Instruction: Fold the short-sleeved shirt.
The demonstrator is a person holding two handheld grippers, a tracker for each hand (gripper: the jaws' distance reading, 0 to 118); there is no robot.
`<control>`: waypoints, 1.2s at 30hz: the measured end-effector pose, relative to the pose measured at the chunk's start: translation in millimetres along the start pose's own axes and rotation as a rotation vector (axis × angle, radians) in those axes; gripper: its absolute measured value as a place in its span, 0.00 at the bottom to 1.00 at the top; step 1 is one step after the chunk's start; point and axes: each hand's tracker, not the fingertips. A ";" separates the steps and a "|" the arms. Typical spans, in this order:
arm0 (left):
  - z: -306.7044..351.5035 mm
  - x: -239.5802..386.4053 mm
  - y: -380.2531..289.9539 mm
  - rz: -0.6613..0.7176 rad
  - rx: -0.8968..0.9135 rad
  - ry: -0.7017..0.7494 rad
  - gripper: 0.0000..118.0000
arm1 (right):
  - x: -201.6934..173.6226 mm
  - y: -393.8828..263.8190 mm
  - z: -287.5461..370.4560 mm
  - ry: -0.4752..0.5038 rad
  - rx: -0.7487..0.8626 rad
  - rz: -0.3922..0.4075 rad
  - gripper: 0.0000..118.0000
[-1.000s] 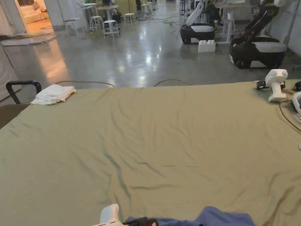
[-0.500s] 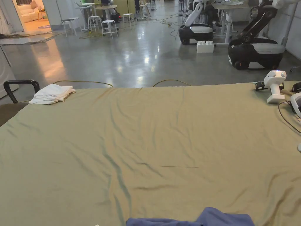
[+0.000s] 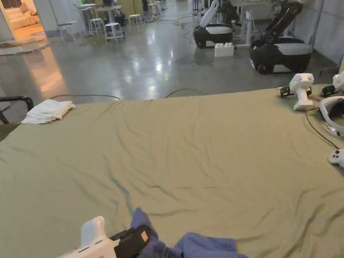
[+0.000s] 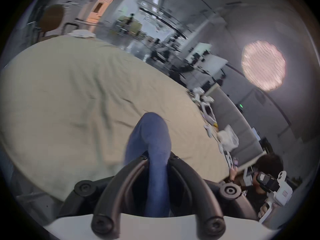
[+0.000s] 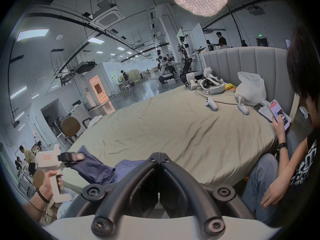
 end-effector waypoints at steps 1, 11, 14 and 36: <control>-22.2 17.9 -8.6 -0.030 -0.041 0.002 0.13 | -1.1 -0.3 2.3 0.009 0.006 -0.007 0.00; -130.9 75.1 -73.5 -0.143 -0.314 -0.083 0.70 | 11.5 -7.4 29.6 -0.064 0.016 0.011 0.00; -100.5 66.7 -54.0 -0.048 -0.217 -0.203 0.70 | 23.9 -12.8 28.9 -0.079 0.001 -0.005 0.00; -82.4 48.4 -60.1 -0.156 -0.207 -0.086 0.71 | -40.0 -65.0 -96.4 0.182 -0.364 0.140 0.00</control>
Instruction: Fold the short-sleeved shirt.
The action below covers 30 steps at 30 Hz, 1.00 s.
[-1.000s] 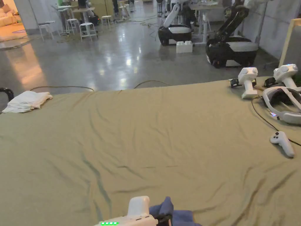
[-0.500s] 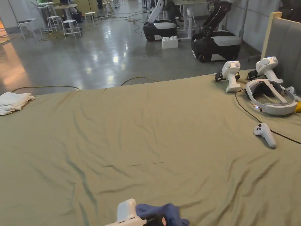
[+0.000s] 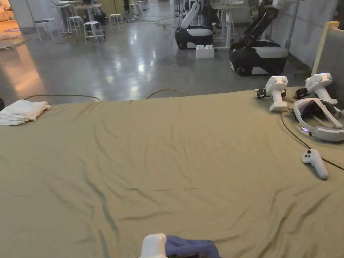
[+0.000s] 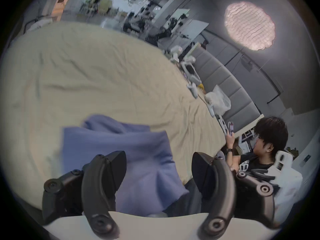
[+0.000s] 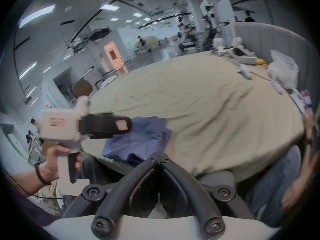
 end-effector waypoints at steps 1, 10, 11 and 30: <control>15.5 -5.6 1.9 -0.005 0.034 0.018 0.71 | -4.3 7.3 -17.6 0.021 -0.024 0.018 0.00; 60.9 -73.6 -3.1 0.156 0.056 0.119 0.71 | 5.6 25.8 -174.9 -0.137 -0.377 0.012 0.00; 55.7 -80.2 -5.4 0.191 0.050 0.105 0.71 | 7.6 20.3 -176.0 -0.129 -0.345 0.012 0.00; 91.4 -149.3 29.2 0.383 0.064 0.074 0.28 | 17.3 41.1 -69.2 0.063 -0.063 -0.212 0.00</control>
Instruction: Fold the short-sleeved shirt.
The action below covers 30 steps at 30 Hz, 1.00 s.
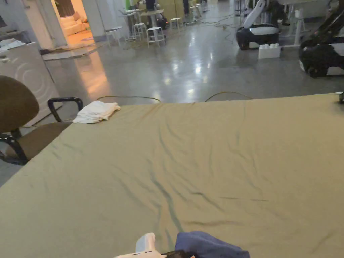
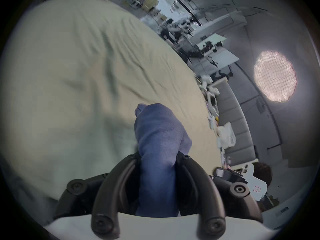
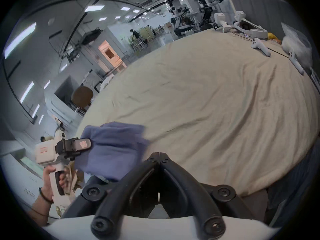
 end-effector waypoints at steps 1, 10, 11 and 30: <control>21.9 -19.7 16.8 -0.001 0.023 0.056 0.28 | 3.9 -0.4 7.6 -0.006 0.012 -0.008 0.00; 94.9 -144.4 108.2 0.056 0.124 0.488 0.28 | 23.4 -8.8 23.5 0.026 0.016 -0.134 0.00; 90.2 -144.2 109.3 0.083 0.140 0.516 0.34 | 23.2 -9.2 23.3 0.025 0.012 -0.143 0.00; 253.7 183.0 -32.6 -0.737 0.971 0.483 0.70 | -74.4 64.6 163.3 -0.054 0.618 0.384 0.00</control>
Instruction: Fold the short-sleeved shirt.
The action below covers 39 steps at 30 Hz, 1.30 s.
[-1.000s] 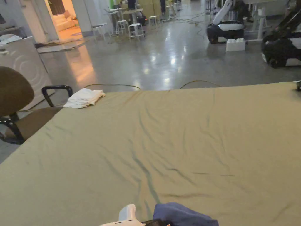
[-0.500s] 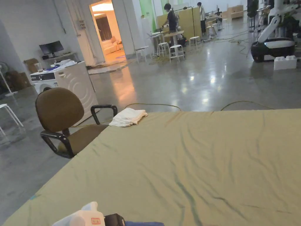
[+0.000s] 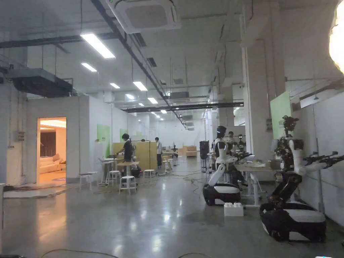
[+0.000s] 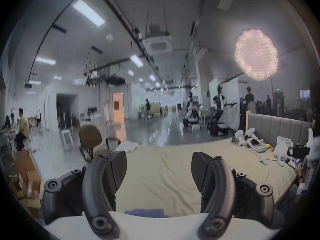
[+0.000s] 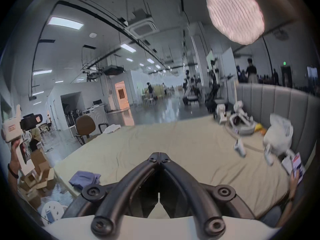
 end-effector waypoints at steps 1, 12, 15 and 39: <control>8.7 11.7 0.0 -0.019 0.029 -0.031 0.70 | -3.1 7.3 3.0 -0.002 0.014 0.012 0.00; 43.4 62.8 4.3 -0.001 0.103 -0.033 0.03 | -24.9 20.4 34.8 -0.023 0.114 0.099 0.00; 44.9 61.3 5.4 0.017 0.112 -0.051 0.00 | -26.1 23.5 44.0 -0.059 0.126 0.073 0.00; 27.5 70.2 -1.7 0.085 0.029 -0.185 0.96 | -24.4 21.2 40.5 -0.052 0.171 0.043 0.96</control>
